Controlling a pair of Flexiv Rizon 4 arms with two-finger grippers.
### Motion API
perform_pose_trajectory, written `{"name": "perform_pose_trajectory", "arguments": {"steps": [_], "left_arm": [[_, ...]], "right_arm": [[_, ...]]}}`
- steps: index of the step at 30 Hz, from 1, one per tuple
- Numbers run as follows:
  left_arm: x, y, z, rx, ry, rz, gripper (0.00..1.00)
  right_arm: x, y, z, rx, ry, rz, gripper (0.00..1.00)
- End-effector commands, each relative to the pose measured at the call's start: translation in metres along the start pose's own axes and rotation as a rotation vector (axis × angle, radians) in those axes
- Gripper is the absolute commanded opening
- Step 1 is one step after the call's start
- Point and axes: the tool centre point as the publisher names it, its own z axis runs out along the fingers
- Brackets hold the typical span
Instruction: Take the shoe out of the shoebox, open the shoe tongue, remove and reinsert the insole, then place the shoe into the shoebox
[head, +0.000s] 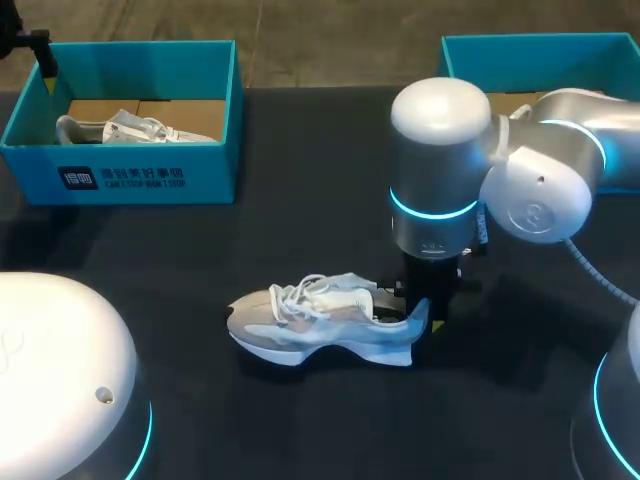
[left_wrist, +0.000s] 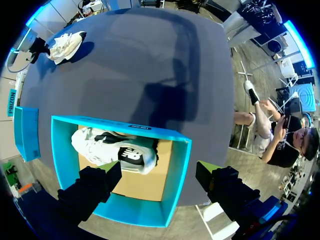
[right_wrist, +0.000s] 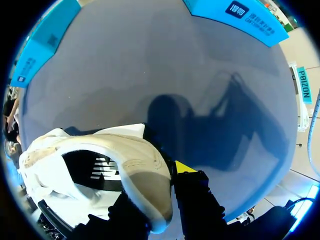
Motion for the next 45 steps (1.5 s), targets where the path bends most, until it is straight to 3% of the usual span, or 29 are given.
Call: {"name": "perform_pose_trajectory", "arguments": {"steps": [1,18,27,45], "left_arm": [[0.0000,-0.0015,-0.0003,-0.003,0.002,-0.001,1.00],[0.0000,-0.0015,-0.0003,-0.003,0.002,-0.001,1.00],[0.0000,-0.0015,-0.0003,-0.003,0.002,-0.001,1.00],[0.0000,-0.0015,-0.0003,-0.003,0.002,-0.001,1.00]], "right_arm": [[0.0090,-0.0017,0.0041,0.002,-0.018,0.003,0.00],[0.0118,-0.0042,0.0111,-0.024,-0.029,0.042,0.00],[0.0108,-0.0007,0.0029,-0.045,-0.067,0.040,0.00],[0.0122,0.0037,0.0089,-0.022,-0.074,0.033,0.03]]}}
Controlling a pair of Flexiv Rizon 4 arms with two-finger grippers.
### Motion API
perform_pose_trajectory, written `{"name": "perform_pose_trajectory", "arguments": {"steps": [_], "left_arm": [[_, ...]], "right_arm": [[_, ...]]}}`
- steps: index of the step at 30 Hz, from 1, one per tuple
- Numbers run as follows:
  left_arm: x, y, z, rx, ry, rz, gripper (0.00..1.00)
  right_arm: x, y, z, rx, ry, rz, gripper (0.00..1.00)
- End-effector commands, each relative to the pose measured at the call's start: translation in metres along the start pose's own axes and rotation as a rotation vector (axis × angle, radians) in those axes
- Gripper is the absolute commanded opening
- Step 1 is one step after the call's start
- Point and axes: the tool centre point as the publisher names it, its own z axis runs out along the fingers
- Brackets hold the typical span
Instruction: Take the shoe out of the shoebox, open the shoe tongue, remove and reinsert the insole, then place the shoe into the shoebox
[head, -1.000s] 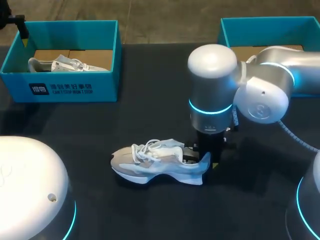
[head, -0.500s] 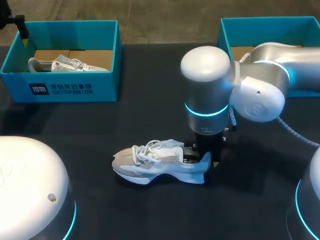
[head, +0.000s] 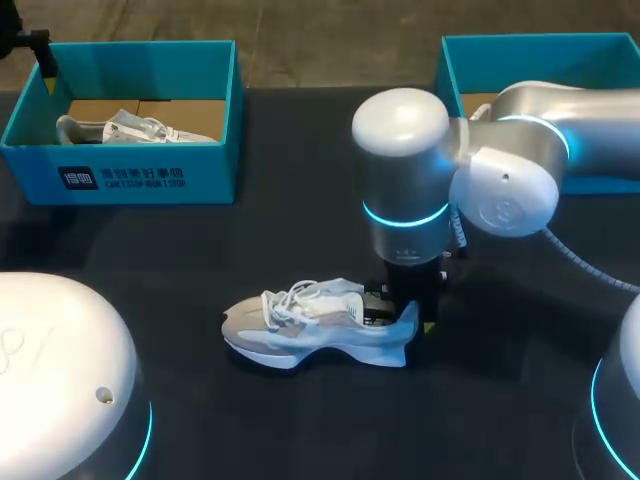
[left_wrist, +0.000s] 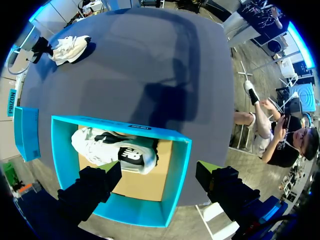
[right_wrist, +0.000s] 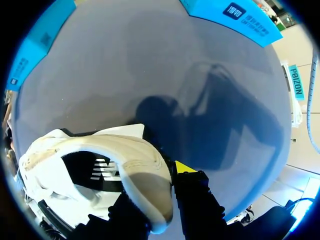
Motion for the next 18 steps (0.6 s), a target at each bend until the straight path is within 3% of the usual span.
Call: {"name": "perform_pose_trajectory", "arguments": {"steps": [1,8,14,18], "left_arm": [[0.0000,-0.0015,-0.0003,-0.003,0.002,-0.001,1.00],[0.0000,-0.0015,-0.0003,-0.003,0.002,-0.001,1.00],[0.0000,-0.0015,-0.0003,-0.003,0.002,-0.001,1.00],[0.0000,-0.0015,-0.0003,-0.003,0.002,-0.001,1.00]], "right_arm": [[0.0021,0.0003,0.0010,-0.004,0.002,-0.002,0.04],[0.0027,-0.0033,-0.0046,-0.017,-0.001,-0.010,0.18],[0.0031,-0.0073,-0.0063,-0.018,0.011,-0.015,0.37],[0.0028,-0.0089,-0.0073,-0.017,0.017,-0.017,0.43]]}}
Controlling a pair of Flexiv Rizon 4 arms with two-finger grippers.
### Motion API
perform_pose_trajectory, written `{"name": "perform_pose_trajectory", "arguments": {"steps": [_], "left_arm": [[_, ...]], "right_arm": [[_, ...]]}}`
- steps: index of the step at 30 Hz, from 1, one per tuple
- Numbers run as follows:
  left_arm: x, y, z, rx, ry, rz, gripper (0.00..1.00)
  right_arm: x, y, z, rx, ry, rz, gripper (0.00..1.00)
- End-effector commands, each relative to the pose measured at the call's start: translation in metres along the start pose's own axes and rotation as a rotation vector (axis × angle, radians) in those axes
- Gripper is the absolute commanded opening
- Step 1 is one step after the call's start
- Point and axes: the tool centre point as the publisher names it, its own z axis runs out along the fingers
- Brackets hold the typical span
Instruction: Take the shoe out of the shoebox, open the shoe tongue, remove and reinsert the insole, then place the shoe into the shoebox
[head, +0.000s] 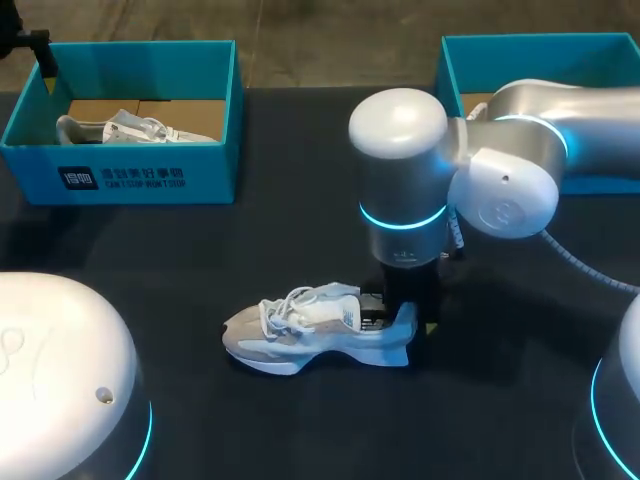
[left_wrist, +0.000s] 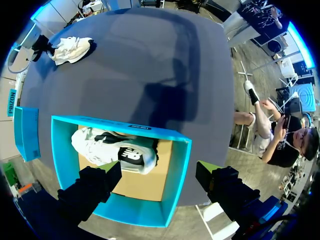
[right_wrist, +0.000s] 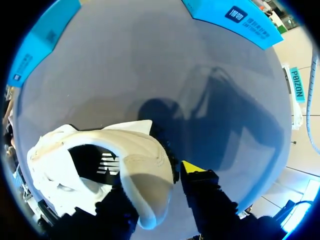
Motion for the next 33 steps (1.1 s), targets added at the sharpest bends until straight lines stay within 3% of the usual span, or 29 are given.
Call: {"name": "perform_pose_trajectory", "arguments": {"steps": [1,3,4,6,7,22,26,33], "left_arm": [[0.000,-0.002,0.000,-0.003,0.002,-0.001,1.00],[0.000,-0.002,0.000,-0.003,0.002,-0.001,1.00],[0.000,-0.002,0.000,-0.003,0.002,-0.001,1.00],[0.000,-0.002,0.000,-0.003,0.002,-0.001,1.00],[0.000,-0.002,0.000,-0.003,0.002,-0.001,1.00],[0.000,-0.002,0.000,-0.003,0.002,-0.001,1.00],[0.000,-0.002,0.000,-0.003,0.002,-0.001,1.00],[0.000,-0.002,0.000,-0.003,0.002,-0.001,1.00]], "right_arm": [[-0.002,-0.003,-0.001,-0.004,0.013,-0.002,0.46],[-0.002,-0.004,-0.004,-0.007,0.025,-0.007,0.50],[-0.003,-0.004,-0.005,-0.009,0.031,-0.009,0.60],[-0.001,-0.004,-0.010,-0.014,0.039,-0.018,0.95],[-0.001,-0.005,-0.012,-0.019,0.050,-0.027,1.00],[-0.002,-0.004,-0.063,-0.056,0.212,-0.163,1.00],[-0.008,0.001,-0.076,-0.039,0.315,-0.260,1.00],[-0.019,0.005,-0.093,-0.040,0.404,-0.405,1.00]]}}
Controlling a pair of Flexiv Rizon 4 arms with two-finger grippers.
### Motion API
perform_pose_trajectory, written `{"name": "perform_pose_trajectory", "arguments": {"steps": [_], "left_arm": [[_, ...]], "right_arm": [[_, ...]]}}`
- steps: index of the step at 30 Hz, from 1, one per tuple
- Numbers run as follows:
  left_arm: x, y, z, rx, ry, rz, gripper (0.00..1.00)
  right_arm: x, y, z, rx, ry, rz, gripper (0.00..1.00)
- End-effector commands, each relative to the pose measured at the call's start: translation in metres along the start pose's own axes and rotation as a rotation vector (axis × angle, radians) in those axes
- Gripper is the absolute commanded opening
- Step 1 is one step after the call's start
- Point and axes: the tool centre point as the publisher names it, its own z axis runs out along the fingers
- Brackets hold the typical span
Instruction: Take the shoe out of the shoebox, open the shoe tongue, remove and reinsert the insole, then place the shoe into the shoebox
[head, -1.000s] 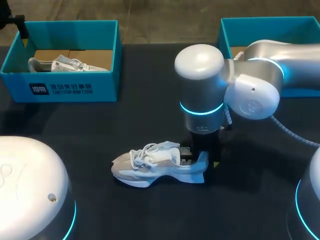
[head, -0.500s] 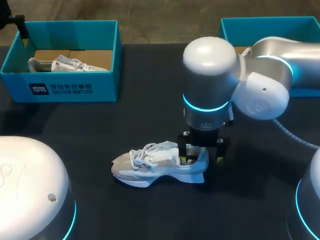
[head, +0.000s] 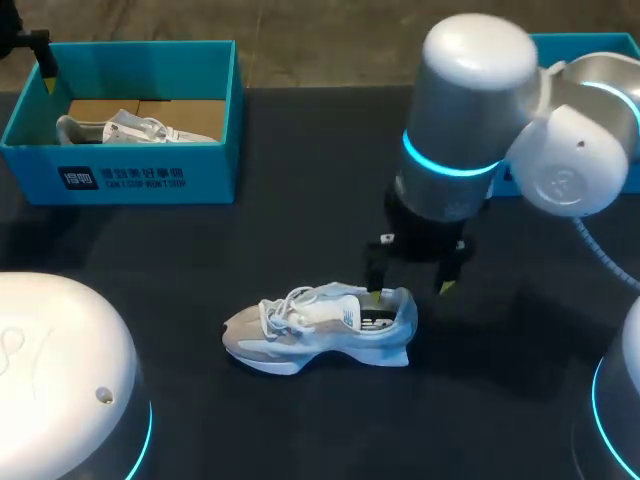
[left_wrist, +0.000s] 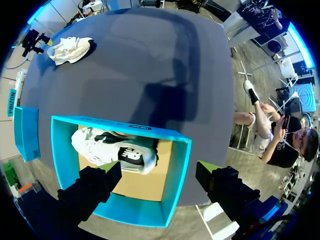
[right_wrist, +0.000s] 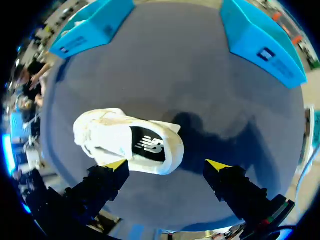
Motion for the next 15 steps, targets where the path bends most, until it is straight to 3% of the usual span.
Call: {"name": "perform_pose_trajectory", "arguments": {"steps": [1,5,15], "left_arm": [[0.000,-0.002,0.000,-0.003,0.002,-0.001,1.00],[0.000,-0.002,0.000,-0.003,0.002,-0.001,1.00],[0.000,-0.002,0.000,-0.003,0.002,-0.001,1.00]], "right_arm": [[-0.018,-0.006,-0.014,-0.020,0.172,-0.068,1.00],[-0.022,-0.009,-0.028,-0.047,0.264,-0.249,1.00],[-0.023,-0.010,-0.031,-0.025,0.260,-0.261,1.00]]}}
